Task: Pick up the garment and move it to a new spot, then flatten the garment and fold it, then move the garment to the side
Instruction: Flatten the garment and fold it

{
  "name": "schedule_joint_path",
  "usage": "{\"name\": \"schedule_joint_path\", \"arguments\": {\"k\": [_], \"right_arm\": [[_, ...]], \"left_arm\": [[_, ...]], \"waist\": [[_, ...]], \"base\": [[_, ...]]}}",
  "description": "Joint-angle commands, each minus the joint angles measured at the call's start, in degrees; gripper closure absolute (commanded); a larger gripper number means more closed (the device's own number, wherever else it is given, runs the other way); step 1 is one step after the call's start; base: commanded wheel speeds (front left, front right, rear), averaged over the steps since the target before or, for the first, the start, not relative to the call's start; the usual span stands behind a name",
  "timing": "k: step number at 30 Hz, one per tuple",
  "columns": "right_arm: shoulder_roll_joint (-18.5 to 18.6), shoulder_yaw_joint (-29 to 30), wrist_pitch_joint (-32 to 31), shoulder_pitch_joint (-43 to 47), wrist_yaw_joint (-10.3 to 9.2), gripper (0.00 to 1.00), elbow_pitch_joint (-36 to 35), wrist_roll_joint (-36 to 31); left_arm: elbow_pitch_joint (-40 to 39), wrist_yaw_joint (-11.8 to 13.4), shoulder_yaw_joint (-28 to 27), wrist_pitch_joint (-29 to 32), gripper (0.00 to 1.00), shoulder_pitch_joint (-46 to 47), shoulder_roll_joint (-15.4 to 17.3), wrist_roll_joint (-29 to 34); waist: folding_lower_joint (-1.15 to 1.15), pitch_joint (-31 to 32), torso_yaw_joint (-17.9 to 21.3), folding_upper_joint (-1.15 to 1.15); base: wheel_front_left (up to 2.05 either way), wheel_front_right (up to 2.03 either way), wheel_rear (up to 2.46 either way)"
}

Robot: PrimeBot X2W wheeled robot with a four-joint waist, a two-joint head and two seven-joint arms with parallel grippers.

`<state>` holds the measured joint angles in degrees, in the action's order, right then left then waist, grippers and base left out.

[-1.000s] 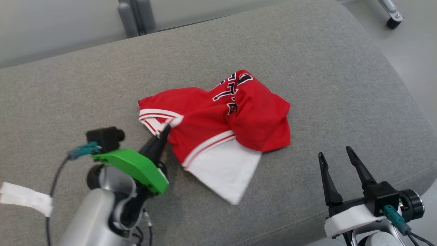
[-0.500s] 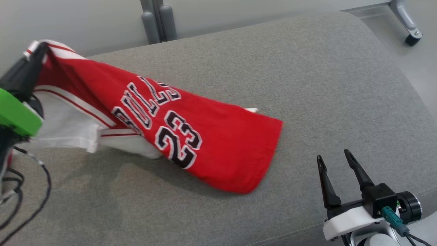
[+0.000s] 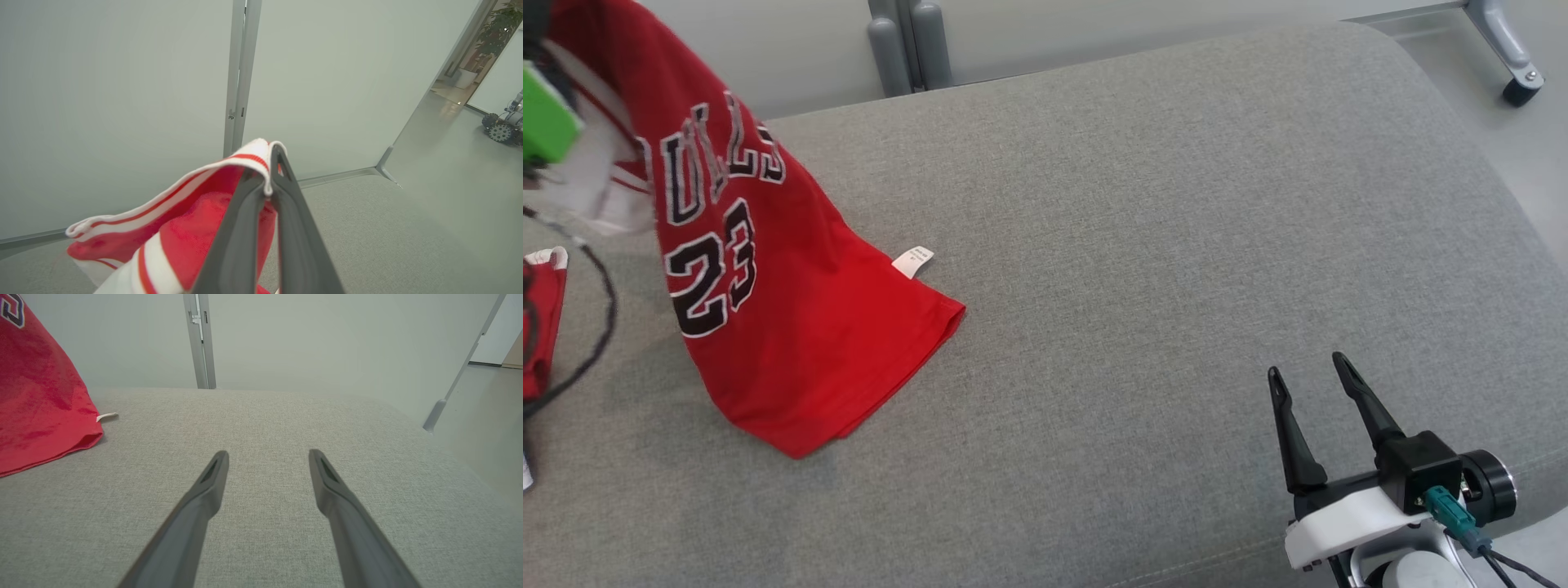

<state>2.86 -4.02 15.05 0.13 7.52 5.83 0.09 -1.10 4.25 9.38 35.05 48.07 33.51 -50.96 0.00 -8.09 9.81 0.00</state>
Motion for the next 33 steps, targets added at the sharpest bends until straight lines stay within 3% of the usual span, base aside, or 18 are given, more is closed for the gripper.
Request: {"name": "schedule_joint_path", "arguments": {"k": [1,10,15,19,25,33], "right_arm": [[0.06,-0.17,0.21,-0.66,-0.06,0.00,0.14,0.51],[0.09,-1.16,0.20,-1.89,-0.06,0.00,0.20,2.52],[0.09,-3.34,0.20,-4.84,-0.06,0.00,-0.20,5.03],[0.06,-5.18,0.20,-6.35,-0.06,0.00,0.44,8.08],[0.05,-7.89,0.20,-7.31,-0.06,0.00,1.01,11.13],[0.01,-9.36,0.20,-8.21,-0.06,0.00,1.75,12.09]], "left_arm": [[0.47,-0.26,0.81,0.16,1.00,0.75,-1.19,-0.22],[2.01,0.56,15.39,-2.22,1.00,-5.57,-18.30,0.34],[8.39,1.90,21.23,-6.27,1.00,-6.93,-26.53,2.76],[15.57,1.93,24.98,-11.44,1.00,-3.72,-29.12,6.83],[24.46,2.49,28.29,-19.03,1.00,2.47,-30.47,8.89],[26.04,5.36,37.71,-29.97,0.98,8.49,-30.48,0.83]], "waist": [[0.00,-0.23,0.24,0.00],[0.00,-3.27,2.70,0.00],[0.00,-7.65,6.41,0.00],[0.00,-10.01,10.25,0.00],[0.00,-12.50,15.40,0.00],[0.00,-14.57,18.28,0.00]], "base": [[0.00,0.00,0.00],[0.00,0.00,0.00],[0.00,0.00,0.00],[0.00,0.00,0.00],[0.00,0.00,0.00],[0.00,0.00,0.00]]}}
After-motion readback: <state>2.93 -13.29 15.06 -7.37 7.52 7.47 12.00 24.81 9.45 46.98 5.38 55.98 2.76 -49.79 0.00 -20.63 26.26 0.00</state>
